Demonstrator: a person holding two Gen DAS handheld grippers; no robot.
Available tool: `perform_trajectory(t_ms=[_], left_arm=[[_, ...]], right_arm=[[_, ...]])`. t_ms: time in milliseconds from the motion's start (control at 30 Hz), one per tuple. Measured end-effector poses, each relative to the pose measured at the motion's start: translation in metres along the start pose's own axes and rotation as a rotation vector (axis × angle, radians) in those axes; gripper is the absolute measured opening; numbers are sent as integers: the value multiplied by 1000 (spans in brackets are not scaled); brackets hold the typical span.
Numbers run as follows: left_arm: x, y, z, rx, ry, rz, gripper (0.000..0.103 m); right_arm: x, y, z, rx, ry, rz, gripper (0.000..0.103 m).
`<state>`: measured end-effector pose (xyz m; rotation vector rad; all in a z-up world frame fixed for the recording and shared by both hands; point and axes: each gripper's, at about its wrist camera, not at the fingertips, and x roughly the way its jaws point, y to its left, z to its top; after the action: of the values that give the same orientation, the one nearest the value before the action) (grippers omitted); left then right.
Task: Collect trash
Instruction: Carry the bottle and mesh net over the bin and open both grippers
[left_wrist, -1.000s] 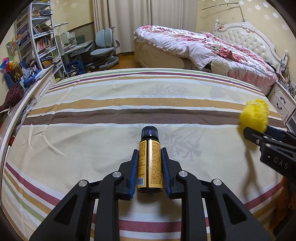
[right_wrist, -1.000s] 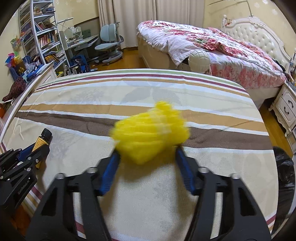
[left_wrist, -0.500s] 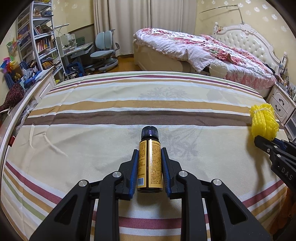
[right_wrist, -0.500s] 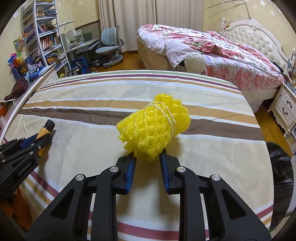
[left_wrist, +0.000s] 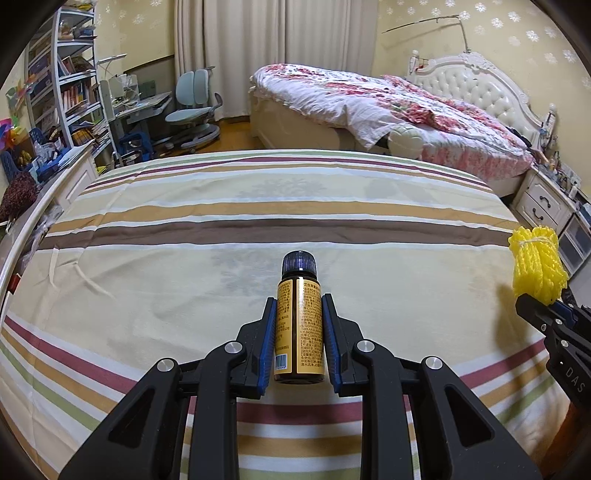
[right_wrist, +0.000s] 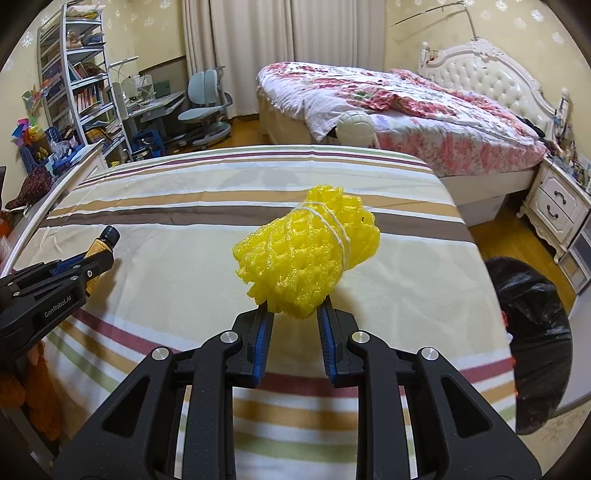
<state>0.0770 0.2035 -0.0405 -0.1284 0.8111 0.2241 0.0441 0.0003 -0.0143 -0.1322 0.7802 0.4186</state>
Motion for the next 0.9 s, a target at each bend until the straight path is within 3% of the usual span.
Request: perform_trajectory(t_ms=[433, 900], left_arm=[[-23, -70, 3, 88, -55, -103, 25], [-27, -182, 10, 237, -85, -252, 25]], right_arm=[[-34, -62, -15, 92, -41, -92, 23], [-64, -157, -29, 210, -73, -228, 23]])
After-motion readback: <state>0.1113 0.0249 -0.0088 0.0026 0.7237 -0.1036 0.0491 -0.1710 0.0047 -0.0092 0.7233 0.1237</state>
